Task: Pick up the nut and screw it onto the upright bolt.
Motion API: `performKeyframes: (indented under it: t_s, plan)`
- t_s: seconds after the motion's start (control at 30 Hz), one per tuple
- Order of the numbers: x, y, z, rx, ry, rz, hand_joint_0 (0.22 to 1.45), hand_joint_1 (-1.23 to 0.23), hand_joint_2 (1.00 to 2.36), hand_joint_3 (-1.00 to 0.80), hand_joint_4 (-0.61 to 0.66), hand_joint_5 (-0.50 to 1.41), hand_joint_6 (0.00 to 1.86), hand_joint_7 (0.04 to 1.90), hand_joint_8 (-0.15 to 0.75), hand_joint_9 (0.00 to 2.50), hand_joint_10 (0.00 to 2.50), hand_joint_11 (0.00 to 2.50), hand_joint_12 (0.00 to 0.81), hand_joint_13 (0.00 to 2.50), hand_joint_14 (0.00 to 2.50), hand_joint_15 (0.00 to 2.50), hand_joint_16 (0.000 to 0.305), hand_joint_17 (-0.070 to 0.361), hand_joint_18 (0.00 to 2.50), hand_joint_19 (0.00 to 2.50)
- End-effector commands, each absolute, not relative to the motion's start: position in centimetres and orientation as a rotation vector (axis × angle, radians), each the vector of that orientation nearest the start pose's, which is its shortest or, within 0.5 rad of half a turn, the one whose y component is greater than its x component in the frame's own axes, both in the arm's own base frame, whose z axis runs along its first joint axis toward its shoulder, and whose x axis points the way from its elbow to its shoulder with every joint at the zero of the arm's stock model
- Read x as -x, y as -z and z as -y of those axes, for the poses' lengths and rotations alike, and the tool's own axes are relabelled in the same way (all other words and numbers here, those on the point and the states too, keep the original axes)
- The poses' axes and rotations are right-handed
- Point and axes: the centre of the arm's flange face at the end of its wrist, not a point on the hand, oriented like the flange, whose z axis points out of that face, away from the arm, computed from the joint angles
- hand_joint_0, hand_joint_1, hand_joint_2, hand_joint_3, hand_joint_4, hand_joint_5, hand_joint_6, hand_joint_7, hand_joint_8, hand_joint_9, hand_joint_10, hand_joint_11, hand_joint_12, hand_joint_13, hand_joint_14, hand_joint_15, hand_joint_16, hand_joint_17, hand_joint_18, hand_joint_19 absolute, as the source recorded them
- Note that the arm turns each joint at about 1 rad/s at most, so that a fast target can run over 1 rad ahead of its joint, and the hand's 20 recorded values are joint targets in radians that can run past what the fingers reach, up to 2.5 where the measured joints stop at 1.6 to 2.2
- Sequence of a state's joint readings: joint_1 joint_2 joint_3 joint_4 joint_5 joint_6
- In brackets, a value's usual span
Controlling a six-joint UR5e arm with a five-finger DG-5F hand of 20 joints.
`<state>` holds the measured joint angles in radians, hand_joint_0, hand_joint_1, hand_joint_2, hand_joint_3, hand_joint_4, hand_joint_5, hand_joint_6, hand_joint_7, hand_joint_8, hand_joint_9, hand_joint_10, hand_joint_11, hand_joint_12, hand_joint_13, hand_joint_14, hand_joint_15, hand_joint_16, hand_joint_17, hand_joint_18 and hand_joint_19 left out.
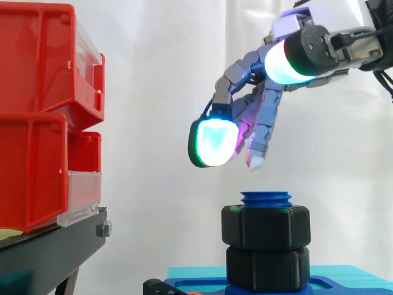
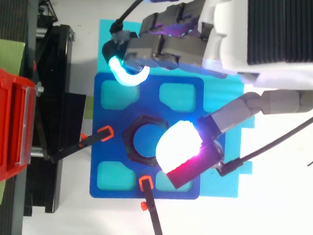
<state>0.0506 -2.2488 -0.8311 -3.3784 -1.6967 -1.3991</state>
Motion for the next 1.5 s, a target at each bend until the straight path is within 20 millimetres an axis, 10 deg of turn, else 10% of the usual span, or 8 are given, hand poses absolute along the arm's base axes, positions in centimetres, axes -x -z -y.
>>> performKeyframes:
  t_s: [0.0, 0.53, 1.47]
  plan:
    - [-74.6, -40.4, 7.8, -0.012, -0.268, -1.734, 0.52, -0.15, 1.00, -0.50, 0.21, -0.12, 0.50, 0.63, 0.246, 0.92, 0.00, 0.00, 0.265, 0.63, 0.00, 0.00, 0.029, 0.066, 0.30, 0.00]
    - [-75.4, -35.0, 2.4, -0.018, -0.309, -1.710, 0.52, -0.14, 1.00, -0.50, 0.21, -0.12, 0.50, 0.64, 0.251, 0.88, 0.00, 0.00, 0.268, 0.61, 0.00, 0.00, 0.030, 0.067, 0.28, 0.00]
    - [-74.9, -33.4, 2.8, -0.033, -0.285, -1.745, 0.52, -0.16, 1.00, -0.50, 0.25, -0.08, 0.50, 0.83, 0.269, 0.91, 0.00, 0.00, 0.273, 0.65, 0.00, 0.00, 0.027, 0.062, 0.30, 0.00]
